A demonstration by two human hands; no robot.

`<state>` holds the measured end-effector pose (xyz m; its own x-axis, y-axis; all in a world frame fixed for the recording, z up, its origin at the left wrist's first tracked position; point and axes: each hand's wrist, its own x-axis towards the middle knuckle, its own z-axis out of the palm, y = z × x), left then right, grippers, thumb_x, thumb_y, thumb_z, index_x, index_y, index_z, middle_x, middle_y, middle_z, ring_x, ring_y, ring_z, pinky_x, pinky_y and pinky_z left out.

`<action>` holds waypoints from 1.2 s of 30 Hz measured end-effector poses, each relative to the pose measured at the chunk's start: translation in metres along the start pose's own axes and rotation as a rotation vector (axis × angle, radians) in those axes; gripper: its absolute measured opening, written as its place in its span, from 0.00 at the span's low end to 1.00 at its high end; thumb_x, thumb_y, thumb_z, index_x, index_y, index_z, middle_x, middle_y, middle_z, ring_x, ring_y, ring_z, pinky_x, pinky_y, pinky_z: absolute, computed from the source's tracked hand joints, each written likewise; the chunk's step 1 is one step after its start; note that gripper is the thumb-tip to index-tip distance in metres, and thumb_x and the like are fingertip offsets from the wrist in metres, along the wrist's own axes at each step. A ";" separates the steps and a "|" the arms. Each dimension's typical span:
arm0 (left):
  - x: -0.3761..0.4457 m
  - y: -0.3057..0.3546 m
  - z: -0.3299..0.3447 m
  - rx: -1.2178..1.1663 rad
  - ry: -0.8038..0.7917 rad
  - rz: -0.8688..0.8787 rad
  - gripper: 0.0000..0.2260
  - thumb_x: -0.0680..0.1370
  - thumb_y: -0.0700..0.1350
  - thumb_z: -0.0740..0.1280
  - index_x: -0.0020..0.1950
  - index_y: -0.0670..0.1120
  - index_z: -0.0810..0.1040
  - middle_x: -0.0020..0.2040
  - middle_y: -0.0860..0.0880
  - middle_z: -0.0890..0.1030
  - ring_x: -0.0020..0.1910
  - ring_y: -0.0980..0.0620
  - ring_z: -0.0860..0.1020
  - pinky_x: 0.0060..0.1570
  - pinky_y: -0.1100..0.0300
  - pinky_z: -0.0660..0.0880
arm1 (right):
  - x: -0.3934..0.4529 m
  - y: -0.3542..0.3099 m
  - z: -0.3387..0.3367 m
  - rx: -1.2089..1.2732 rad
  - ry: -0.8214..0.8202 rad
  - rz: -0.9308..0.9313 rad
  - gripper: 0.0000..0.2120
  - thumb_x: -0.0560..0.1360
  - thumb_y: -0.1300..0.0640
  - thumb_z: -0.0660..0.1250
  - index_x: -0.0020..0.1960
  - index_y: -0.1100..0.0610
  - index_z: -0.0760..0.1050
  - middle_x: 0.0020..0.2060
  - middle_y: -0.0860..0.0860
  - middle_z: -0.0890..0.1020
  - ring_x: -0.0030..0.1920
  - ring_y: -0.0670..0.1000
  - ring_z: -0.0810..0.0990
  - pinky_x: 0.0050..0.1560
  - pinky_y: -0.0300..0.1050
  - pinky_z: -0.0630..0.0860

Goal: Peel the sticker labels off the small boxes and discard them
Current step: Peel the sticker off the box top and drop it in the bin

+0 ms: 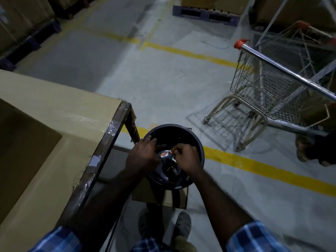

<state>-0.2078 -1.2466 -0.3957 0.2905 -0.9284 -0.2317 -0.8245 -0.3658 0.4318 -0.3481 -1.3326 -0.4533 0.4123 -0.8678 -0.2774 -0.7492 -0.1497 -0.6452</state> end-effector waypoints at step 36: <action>-0.165 0.078 -0.062 -0.093 0.510 -0.076 0.23 0.78 0.44 0.62 0.74 0.45 0.65 0.76 0.44 0.63 0.74 0.45 0.61 0.71 0.49 0.62 | -0.131 -0.086 -0.111 0.182 0.230 -0.572 0.08 0.76 0.51 0.67 0.51 0.52 0.81 0.48 0.47 0.85 0.48 0.48 0.82 0.53 0.44 0.77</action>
<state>-0.2899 -1.1263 -0.2696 0.5667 -0.8044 0.1783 -0.7519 -0.4165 0.5110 -0.3948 -1.2582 -0.2825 0.5835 -0.7574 0.2929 -0.3357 -0.5534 -0.7623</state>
